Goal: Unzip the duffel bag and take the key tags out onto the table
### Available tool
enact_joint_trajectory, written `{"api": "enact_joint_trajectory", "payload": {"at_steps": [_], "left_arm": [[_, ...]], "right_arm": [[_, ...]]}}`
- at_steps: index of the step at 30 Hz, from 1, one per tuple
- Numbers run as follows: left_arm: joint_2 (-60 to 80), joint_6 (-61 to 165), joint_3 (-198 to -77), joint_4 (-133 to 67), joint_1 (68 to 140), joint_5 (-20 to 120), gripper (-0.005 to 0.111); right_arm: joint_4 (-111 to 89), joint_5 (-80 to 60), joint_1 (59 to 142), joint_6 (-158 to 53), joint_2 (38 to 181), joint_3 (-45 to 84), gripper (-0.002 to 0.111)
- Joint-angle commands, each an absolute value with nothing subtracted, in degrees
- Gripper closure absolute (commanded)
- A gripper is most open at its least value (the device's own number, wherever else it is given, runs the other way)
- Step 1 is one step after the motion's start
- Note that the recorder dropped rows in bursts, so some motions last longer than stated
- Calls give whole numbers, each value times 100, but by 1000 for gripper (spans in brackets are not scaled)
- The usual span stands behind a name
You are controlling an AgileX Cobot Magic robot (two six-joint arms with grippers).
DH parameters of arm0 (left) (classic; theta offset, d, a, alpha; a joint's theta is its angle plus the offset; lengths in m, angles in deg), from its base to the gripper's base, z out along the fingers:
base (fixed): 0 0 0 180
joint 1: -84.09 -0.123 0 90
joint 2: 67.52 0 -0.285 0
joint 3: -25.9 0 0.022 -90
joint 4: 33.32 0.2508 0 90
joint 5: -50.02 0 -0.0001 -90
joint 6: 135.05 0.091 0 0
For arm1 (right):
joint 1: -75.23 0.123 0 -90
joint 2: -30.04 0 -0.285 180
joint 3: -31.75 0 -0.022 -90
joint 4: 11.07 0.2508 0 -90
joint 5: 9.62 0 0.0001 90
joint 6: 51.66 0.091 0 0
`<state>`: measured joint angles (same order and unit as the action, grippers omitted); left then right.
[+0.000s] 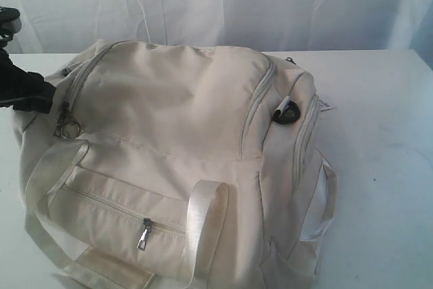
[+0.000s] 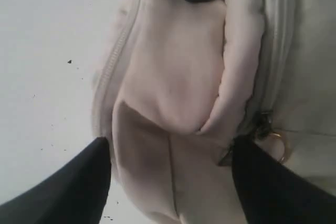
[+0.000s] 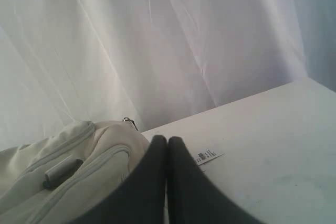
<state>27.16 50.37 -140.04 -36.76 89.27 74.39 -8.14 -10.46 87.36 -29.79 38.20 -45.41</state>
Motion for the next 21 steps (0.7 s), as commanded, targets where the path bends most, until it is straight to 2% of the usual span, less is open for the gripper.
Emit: {"api": "enact_joint_trajectory", "payload": {"at_steps": [1,12,17,20,21], "left_arm": [[2955,5132,-14026,-3432,8937,7551,38],[2568,4927,-14026,-3034,8643,7364,38],[2986,4952,-14026,-3155,8617,7389,39],[3296,5202,-14026,-3648,8617,7426,47],[3349,5436,-14026,-3853,8617,7426,54]], "right_arm": [[-810,-1056,8719,-2994,3782,-4547,108],[-810,-1056,8719,-2994,3782,-4547,108],[-810,-1056,8719,-2994,3782,-4547,108],[-810,-1056,8719,-2994,3782,-4547,108],[-810,-1056,8719,-2994,3782,-4547,108]]}}
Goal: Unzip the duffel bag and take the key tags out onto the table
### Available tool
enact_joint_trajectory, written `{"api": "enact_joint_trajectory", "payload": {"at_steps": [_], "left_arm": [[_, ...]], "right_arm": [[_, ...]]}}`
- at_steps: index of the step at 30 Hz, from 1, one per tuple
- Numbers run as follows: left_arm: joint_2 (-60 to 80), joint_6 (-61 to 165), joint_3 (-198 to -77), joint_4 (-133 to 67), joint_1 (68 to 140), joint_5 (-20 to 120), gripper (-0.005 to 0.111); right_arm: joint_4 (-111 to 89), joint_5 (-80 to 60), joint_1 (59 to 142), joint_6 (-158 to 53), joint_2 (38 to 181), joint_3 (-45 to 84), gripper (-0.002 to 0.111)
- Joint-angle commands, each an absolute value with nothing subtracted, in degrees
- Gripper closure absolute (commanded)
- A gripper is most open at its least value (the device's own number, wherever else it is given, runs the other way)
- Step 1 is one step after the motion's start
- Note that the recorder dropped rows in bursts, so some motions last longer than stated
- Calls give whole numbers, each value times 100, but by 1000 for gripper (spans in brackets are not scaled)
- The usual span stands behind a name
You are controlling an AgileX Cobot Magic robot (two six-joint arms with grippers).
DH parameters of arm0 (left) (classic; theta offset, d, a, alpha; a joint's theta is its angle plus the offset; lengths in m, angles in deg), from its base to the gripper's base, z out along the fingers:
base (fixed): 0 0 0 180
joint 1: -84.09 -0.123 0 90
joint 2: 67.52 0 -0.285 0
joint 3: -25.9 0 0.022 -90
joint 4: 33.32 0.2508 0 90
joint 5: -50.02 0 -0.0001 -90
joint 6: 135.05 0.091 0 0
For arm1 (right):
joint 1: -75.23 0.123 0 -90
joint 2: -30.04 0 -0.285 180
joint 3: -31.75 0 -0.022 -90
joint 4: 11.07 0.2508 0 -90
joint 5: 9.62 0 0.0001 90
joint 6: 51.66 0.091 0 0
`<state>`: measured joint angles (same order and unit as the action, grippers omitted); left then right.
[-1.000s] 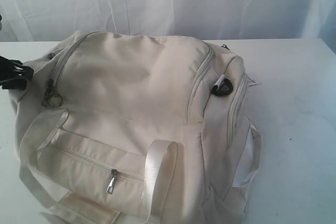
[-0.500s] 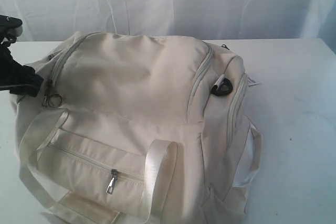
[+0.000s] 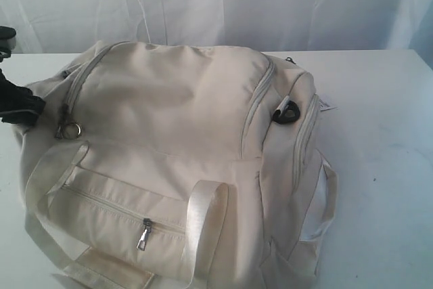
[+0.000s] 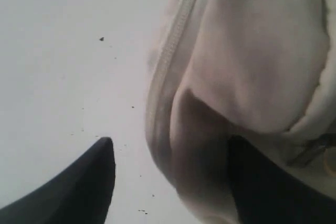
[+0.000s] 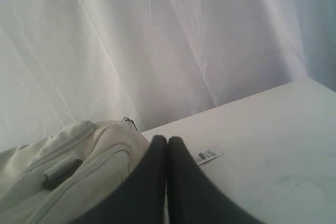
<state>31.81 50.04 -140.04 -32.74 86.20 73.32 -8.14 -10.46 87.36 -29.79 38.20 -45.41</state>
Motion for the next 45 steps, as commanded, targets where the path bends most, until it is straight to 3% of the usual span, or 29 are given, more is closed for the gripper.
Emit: {"api": "enact_joint_trajectory", "payload": {"at_steps": [1,4,5,9,13,20,27,45], "left_arm": [[3360,5621,-14026,-4007,8617,7426,63],[3360,5901,-14026,-4178,8617,7474,104],[3360,5999,-14026,-4165,8617,7599,106],[3349,6014,-14026,-4215,8617,8143,107],[3068,6518,-14026,-4980,8617,8788,107],[1922,6829,-13828,-5595,8617,9450,107],[1417,6763,-12873,-5773,8617,9513,107],[233,6748,-12205,-5865,8617,9205,107]], "right_arm": [[-810,-1056,8719,-2994,3782,-4547,108],[-810,-1153,8719,-2990,3782,-4547,108],[-810,-1153,8719,-2990,3782,-4547,108],[-810,-1004,8898,-2939,3782,-4335,108],[-821,-831,9749,-3440,4045,-3764,108],[-821,-740,11238,-4793,7114,-2342,108],[-821,-2040,11707,-4891,9015,-1595,108],[-833,-2052,12662,-4810,12018,257,108]]}}
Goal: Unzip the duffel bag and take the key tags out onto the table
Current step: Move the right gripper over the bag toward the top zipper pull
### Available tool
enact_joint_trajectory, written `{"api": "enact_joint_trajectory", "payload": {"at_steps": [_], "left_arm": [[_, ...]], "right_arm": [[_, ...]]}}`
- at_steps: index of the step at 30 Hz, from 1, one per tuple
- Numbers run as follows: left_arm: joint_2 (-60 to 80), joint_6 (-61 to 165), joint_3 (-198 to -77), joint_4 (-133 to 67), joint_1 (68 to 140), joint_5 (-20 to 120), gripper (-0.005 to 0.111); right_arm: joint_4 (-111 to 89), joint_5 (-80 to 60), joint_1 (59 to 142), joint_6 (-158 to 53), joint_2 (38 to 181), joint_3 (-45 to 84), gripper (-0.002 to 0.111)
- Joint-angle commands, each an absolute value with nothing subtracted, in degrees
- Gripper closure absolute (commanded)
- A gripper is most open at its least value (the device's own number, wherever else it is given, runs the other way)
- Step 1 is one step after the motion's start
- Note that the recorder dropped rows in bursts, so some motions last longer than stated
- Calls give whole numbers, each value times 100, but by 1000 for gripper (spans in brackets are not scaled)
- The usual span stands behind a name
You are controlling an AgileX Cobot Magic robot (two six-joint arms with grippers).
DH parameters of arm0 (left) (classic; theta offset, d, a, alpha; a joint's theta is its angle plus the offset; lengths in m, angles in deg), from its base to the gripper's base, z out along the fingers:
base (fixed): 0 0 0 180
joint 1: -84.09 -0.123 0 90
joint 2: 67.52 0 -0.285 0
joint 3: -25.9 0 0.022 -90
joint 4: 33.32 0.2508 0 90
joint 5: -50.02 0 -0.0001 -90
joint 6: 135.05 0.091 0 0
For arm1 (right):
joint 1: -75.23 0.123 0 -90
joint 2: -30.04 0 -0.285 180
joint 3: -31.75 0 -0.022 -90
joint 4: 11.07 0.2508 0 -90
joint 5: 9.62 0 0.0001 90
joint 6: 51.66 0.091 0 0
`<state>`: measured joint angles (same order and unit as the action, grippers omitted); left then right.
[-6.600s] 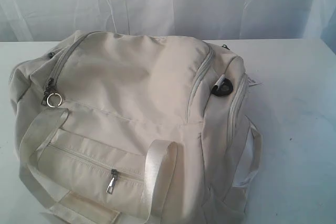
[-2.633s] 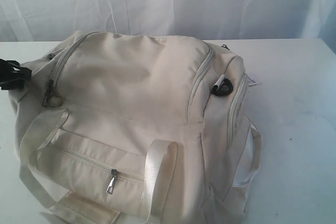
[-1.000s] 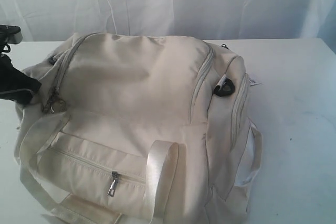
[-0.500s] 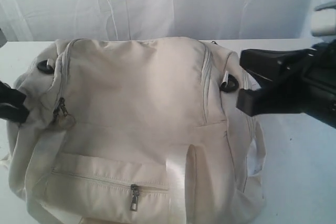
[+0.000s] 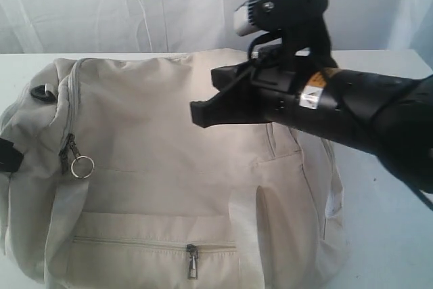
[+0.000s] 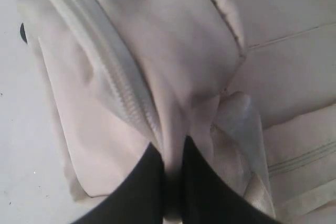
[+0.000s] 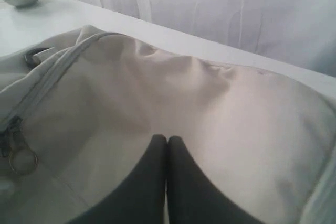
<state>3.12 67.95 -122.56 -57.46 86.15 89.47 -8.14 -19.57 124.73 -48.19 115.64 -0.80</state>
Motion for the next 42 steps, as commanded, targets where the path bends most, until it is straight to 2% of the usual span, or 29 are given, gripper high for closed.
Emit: {"api": "enact_joint_trajectory", "payload": {"at_steps": [1,9,16,20,28,31,33,37,38,42], "left_arm": [[233,6748,-12204,-5865,8617,9205,107],[233,6748,-12205,-5865,8617,9114,107],[233,6748,-12205,-5865,8617,9027,107],[233,6748,-12205,-5865,8617,9017,107],[233,6748,-12205,-5865,8617,8985,107],[233,6748,-12205,-5865,8617,8985,107],[233,6748,-12205,-5865,8617,8985,107],[233,6748,-12205,-5865,8617,8985,107],[233,6748,-12205,-5865,8617,8985,107],[233,6748,-12205,-5865,8617,8985,107]], "right_arm": [[-833,-2043,12707,-4810,12198,389,108],[-846,-2053,12871,-3935,13015,1038,108],[-1506,-1604,13449,-3935,13582,1592,108],[-2281,-1194,13686,-3945,13801,1678,108],[-2384,-1365,14051,-3989,13922,1678,108],[-2384,-1817,14091,-3989,13922,1678,97],[-2355,-2119,14091,-3989,13944,1678,83],[-2335,-2359,14091,-3989,14036,1678,48],[-2335,-2334,14091,-3989,14080,1678,43],[-2335,-2123,14091,-3979,14305,1678,41]]}}
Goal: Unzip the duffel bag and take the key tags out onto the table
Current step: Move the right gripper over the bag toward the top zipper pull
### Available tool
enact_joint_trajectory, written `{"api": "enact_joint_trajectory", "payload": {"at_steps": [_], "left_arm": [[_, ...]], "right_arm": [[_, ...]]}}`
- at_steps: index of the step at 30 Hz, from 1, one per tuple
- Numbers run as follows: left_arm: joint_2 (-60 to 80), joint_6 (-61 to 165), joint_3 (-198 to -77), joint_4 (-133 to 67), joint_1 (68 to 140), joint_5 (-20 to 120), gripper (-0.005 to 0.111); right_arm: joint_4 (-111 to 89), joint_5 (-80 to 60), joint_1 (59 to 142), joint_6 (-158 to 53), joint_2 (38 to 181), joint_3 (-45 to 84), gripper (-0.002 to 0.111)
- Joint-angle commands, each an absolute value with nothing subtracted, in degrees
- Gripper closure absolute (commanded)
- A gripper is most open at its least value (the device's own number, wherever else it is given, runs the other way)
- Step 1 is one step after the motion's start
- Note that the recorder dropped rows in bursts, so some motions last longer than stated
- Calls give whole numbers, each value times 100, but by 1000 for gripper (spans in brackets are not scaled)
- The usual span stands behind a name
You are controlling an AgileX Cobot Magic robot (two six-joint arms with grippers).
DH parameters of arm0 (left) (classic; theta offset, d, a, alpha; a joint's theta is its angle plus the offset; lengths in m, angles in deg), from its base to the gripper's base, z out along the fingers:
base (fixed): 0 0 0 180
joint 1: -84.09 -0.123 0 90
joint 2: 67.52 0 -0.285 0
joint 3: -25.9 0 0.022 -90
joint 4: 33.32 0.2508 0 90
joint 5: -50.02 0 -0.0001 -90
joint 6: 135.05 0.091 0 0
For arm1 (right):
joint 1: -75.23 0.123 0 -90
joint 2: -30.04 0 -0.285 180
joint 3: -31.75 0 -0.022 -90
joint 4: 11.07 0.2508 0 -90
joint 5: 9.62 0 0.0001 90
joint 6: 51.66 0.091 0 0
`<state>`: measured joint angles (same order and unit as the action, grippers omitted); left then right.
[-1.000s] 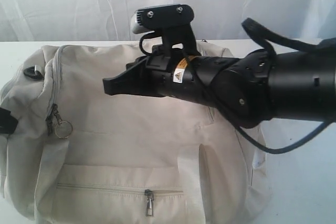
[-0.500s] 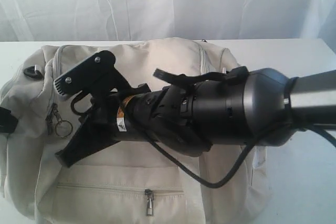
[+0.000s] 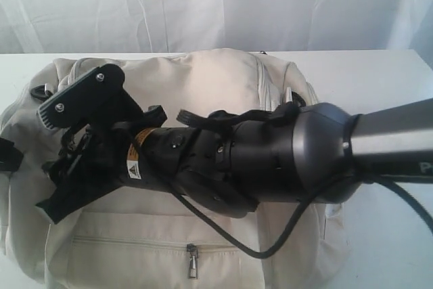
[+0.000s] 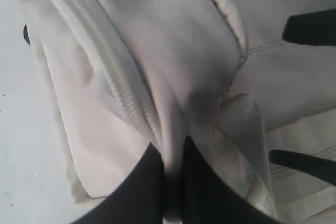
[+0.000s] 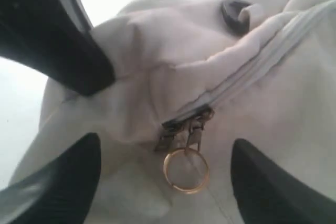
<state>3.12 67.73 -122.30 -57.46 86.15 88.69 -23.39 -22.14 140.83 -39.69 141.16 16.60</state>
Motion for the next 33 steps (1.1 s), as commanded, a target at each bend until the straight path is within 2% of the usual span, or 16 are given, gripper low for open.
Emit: {"api": "enact_joint_trajectory", "payload": {"at_steps": [1,13,33], "left_arm": [[233,6748,-12205,-5865,8617,8985,107],[233,6748,-12205,-5865,8617,8985,107],[233,6748,-12205,-5865,8617,8980,107]], "right_arm": [[-2335,-2129,14091,-3979,14351,1678,41],[-2068,-2261,13690,-3969,14423,1678,41],[-2117,-2924,13690,-2681,14757,1713,43]]}}
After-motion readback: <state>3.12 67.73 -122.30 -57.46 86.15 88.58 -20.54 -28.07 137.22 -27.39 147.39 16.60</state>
